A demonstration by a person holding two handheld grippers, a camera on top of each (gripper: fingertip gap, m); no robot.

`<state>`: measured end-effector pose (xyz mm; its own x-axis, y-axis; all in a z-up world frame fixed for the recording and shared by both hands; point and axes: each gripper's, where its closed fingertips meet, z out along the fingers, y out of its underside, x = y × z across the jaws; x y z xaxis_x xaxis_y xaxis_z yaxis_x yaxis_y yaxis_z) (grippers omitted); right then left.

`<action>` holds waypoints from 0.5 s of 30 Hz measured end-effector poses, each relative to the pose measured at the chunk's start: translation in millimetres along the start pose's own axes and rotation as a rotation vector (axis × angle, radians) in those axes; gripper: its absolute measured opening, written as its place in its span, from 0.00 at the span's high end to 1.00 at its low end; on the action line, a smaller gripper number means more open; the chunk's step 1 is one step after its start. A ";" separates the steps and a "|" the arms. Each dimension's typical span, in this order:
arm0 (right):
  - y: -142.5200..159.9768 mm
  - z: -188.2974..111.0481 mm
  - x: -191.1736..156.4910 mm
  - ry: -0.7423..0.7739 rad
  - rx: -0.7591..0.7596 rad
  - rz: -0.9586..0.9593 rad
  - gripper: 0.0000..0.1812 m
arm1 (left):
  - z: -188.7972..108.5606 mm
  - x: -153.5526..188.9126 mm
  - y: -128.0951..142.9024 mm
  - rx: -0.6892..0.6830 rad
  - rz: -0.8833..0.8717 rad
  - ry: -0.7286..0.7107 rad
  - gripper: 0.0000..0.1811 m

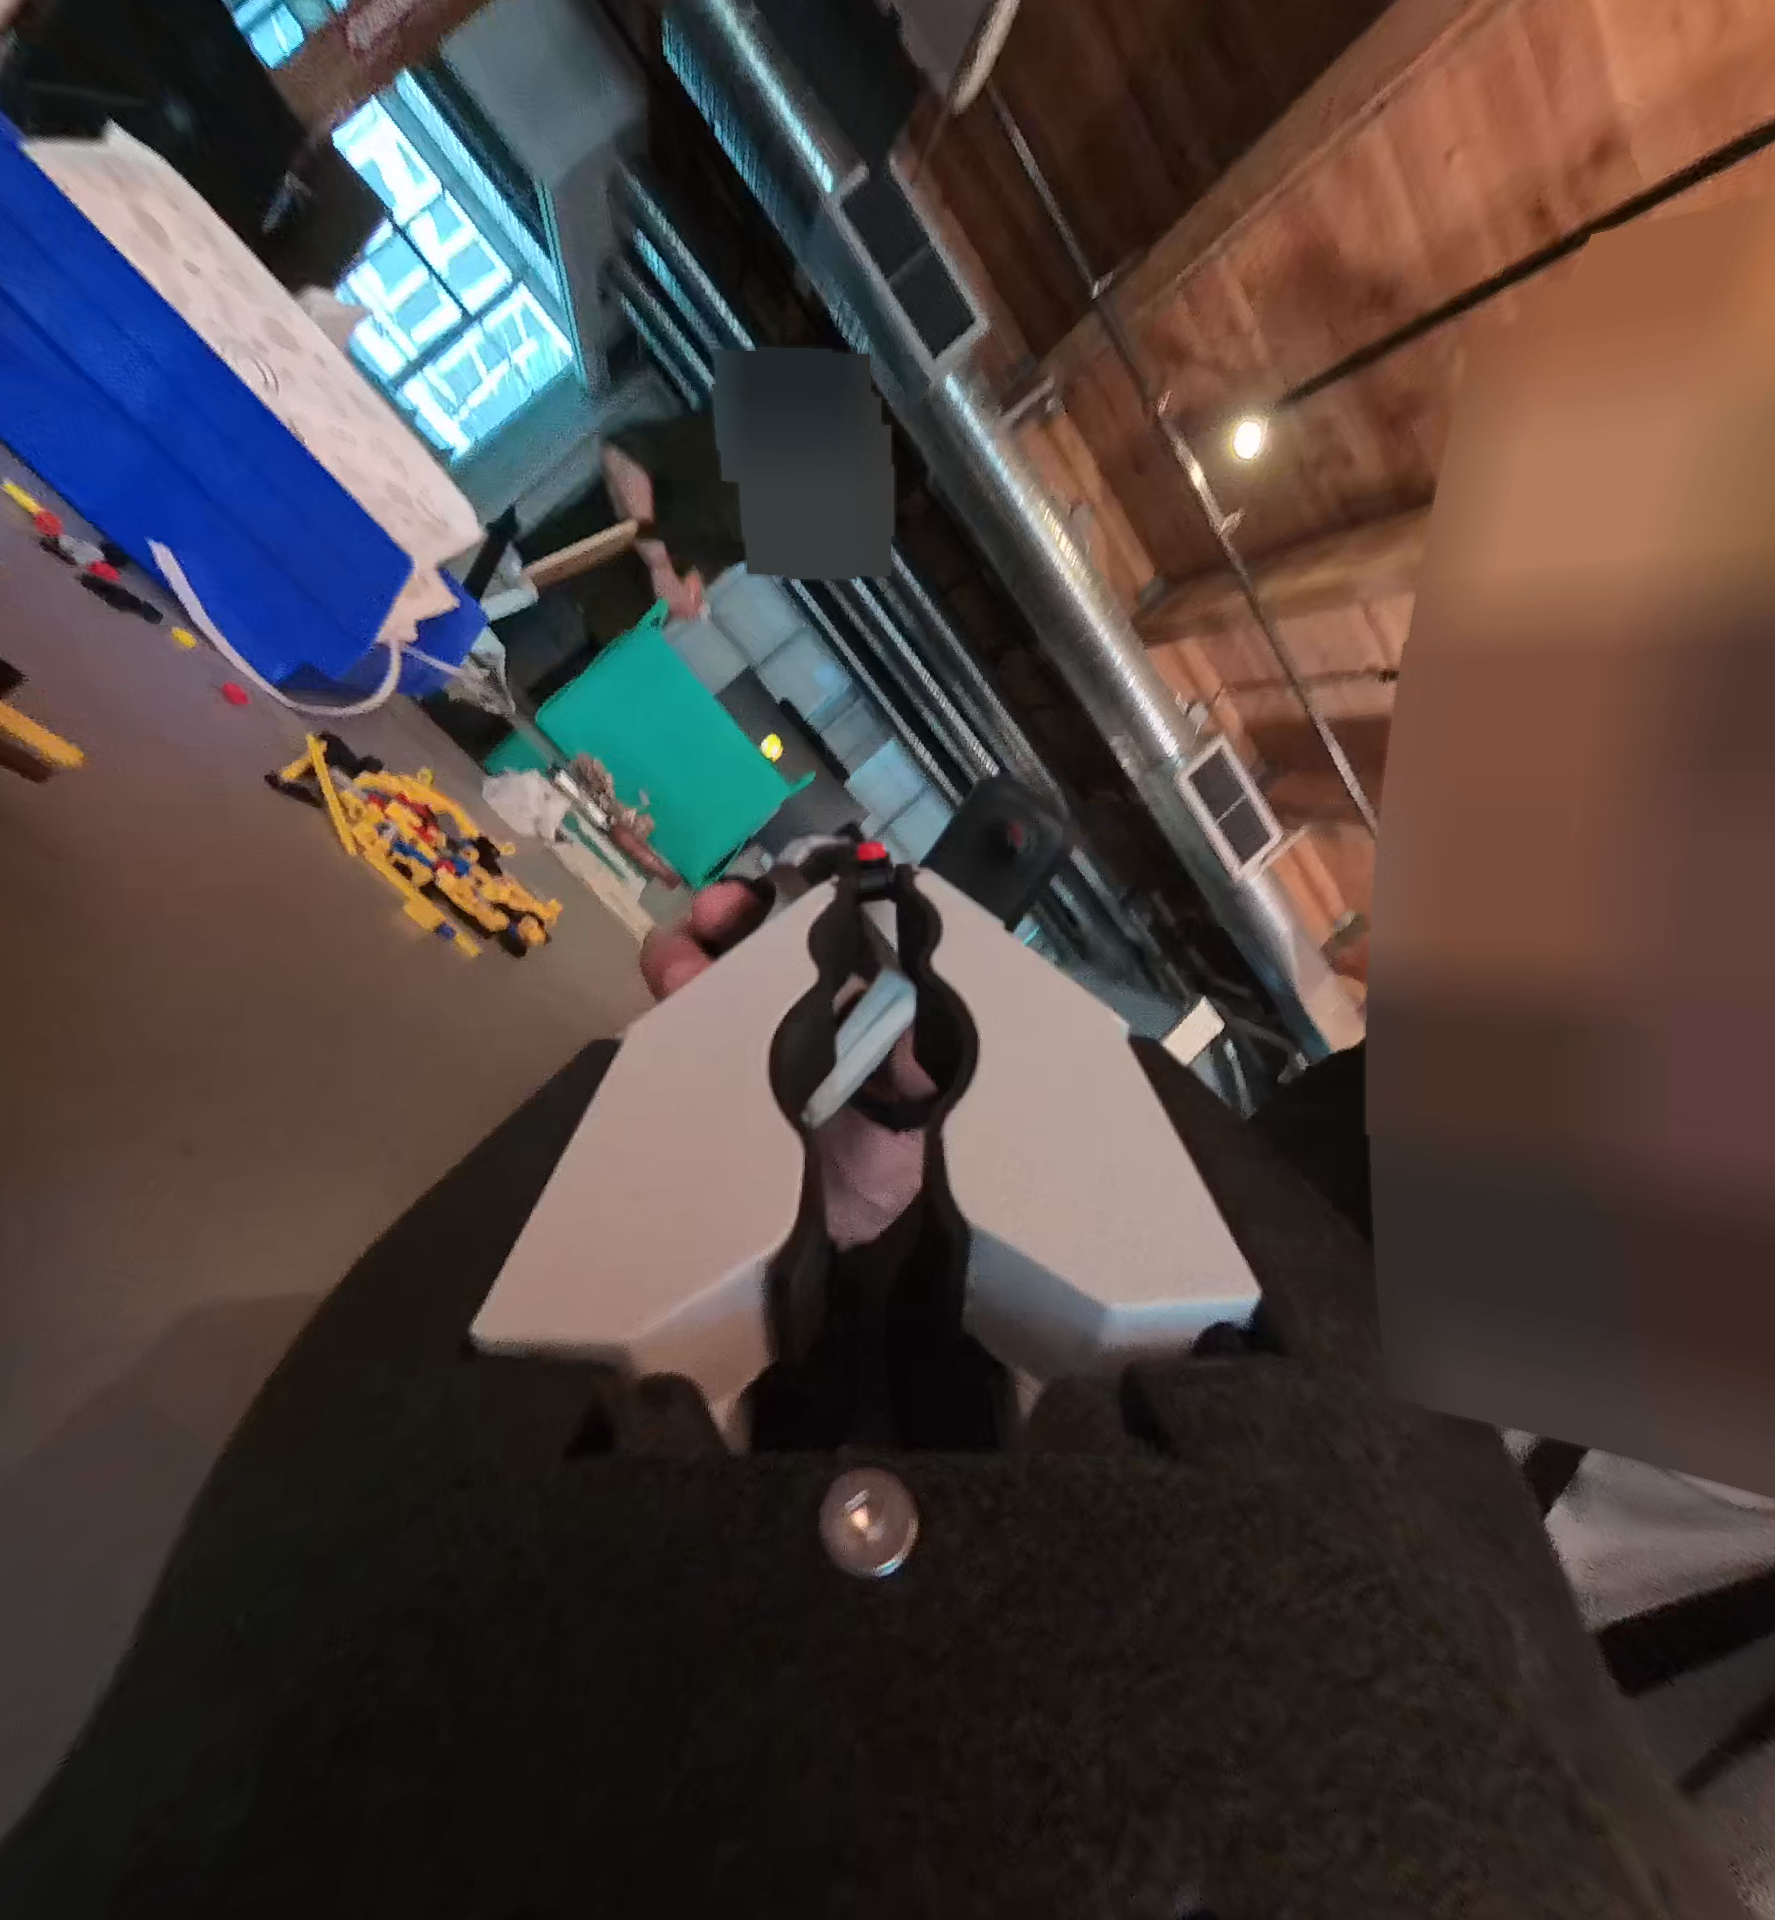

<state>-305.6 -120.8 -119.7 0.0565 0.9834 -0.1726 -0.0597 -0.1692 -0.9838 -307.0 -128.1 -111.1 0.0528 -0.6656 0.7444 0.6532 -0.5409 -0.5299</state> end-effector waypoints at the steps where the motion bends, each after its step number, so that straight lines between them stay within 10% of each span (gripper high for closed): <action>1: 2.5 1.3 0.6 0.003 -0.014 0.003 0.95 | -1.4 -2.0 -2.0 0.013 -0.016 -0.003 0.96; 15: -1.5 6.0 -0.1 0.053 0.049 0.155 0.97 | 2.1 -0.3 -1.6 0.039 -0.010 0.005 0.96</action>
<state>-311.5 -120.2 -117.9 0.0949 0.9406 -0.3261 -0.1202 -0.3143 -0.9417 -306.5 -125.9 -109.6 0.0420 -0.6627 0.7477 0.6829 -0.5272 -0.5056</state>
